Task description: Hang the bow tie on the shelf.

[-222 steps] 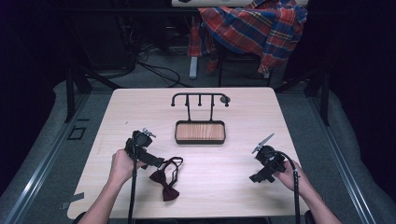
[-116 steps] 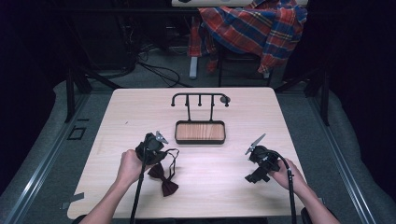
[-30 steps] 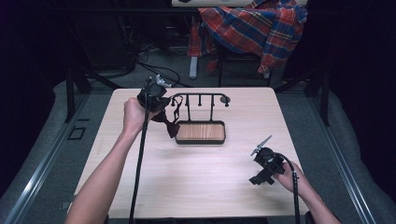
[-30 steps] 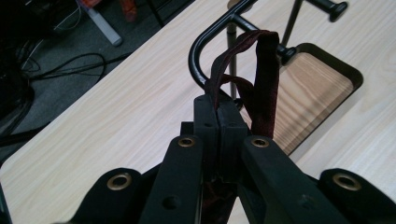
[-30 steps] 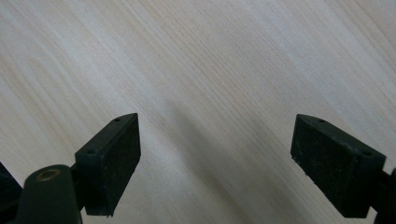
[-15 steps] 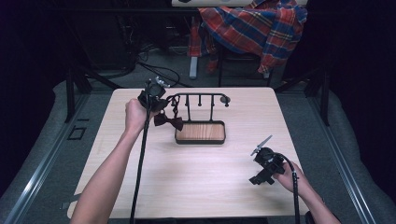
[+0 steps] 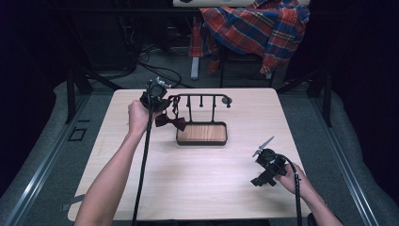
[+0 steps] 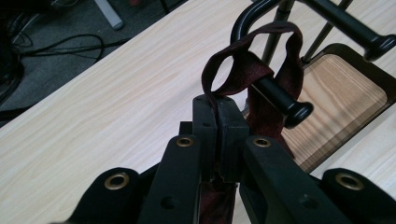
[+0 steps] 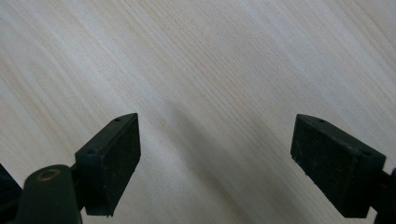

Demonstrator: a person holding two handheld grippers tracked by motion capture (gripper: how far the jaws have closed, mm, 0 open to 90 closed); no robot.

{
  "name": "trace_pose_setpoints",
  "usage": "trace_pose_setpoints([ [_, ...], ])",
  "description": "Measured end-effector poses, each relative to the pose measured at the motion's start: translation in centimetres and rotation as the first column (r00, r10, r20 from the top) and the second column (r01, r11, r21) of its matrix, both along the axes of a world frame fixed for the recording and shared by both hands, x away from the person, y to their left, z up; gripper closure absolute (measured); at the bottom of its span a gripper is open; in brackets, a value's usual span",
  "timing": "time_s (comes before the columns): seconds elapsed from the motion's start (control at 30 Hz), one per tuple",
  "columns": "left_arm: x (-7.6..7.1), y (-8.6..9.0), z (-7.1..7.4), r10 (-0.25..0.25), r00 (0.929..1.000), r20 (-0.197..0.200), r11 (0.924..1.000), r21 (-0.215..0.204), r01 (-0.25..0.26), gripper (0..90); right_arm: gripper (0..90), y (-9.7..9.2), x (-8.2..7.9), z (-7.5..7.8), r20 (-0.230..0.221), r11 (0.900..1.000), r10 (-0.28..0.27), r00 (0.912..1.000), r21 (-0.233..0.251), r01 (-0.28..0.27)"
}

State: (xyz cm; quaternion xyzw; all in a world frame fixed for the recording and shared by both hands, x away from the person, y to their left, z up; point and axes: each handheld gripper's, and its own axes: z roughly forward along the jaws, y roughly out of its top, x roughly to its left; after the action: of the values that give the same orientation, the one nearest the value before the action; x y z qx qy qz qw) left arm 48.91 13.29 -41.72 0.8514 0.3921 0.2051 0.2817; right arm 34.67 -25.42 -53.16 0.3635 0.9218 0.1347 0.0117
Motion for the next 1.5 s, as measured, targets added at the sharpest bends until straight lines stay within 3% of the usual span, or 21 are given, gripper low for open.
trace_pose_setpoints([
  [0.17, 0.0, 0.2, -0.7, 0.009, 0.9996, -0.028, 0.9999, -0.005, -0.009, 85.6, 15.9, 0.1, -0.1, 0.0, 0.005, 1.0, -0.004, 1.0, -0.004, 0.004],
  [0.33, -0.2, 0.3, -1.6, 0.015, 0.9991, -0.04, 0.9998, -0.011, -0.016, 81.1, 15.9, 0.1, -0.1, 0.0, 0.003, 1.0, -0.006, 1.0, 0.001, 0.006],
  [0.47, 0.0, 0.5, -2.1, 0.015, 0.999, -0.043, 0.9994, -0.031, -0.017, 81.2, 15.9, 0.2, -0.1, 0.0, -0.002, 1.0, -0.003, 1.0, -0.001, 0.003],
  [0.67, 0.1, 0.3, -2.3, 0.004, 0.9988, -0.049, 0.9996, -0.027, -0.005, 80.3, 15.9, 0.2, -0.1, 0.0, -0.001, 0.9999, -0.005, 1.0, -0.009, 0.005],
  [0.77, 0.2, 0.5, -2.4, -0.001, 0.9984, -0.056, 0.9995, -0.033, -0.001, 74.1, 15.9, 0.2, -0.2, -0.3, 0.004, 0.9994, -0.028, 0.9996, 0.019, 0.028],
  [0.83, 0.3, 0.5, -2.4, 0.001, 0.9985, -0.054, 0.9993, -0.037, -0.003, 68.5, 15.9, 0.2, -0.1, 0.0, -0.004, 0.9999, -0.004, 1.0, -0.01, 0.004],
  [1.1, 0.1, 0.9, -2.1, 0.012, 0.9988, -0.048, 0.9989, -0.044, -0.015, 42.0, 15.9, 0.2, -0.1, 0.0, -0.005, 1.0, -0.007, 1.0, 0.001, 0.007],
  [1.33, 0.0, 1.5, -1.4, 0.006, 0.9978, -0.066, 0.9992, -0.04, -0.008, 28.0, 15.9, 0.2, -0.1, -0.1, -0.007, 0.9999, -0.011, 0.9999, 0.007, 0.011],
  [1.5, -0.3, 1.7, -0.8, -0.003, 0.9977, -0.068, 0.9993, -0.037, 0.001, 23.3, 15.9, 0.1, -0.1, -0.1, -0.007, 1.0, -0.008, 0.9999, 0.001, 0.008],
])
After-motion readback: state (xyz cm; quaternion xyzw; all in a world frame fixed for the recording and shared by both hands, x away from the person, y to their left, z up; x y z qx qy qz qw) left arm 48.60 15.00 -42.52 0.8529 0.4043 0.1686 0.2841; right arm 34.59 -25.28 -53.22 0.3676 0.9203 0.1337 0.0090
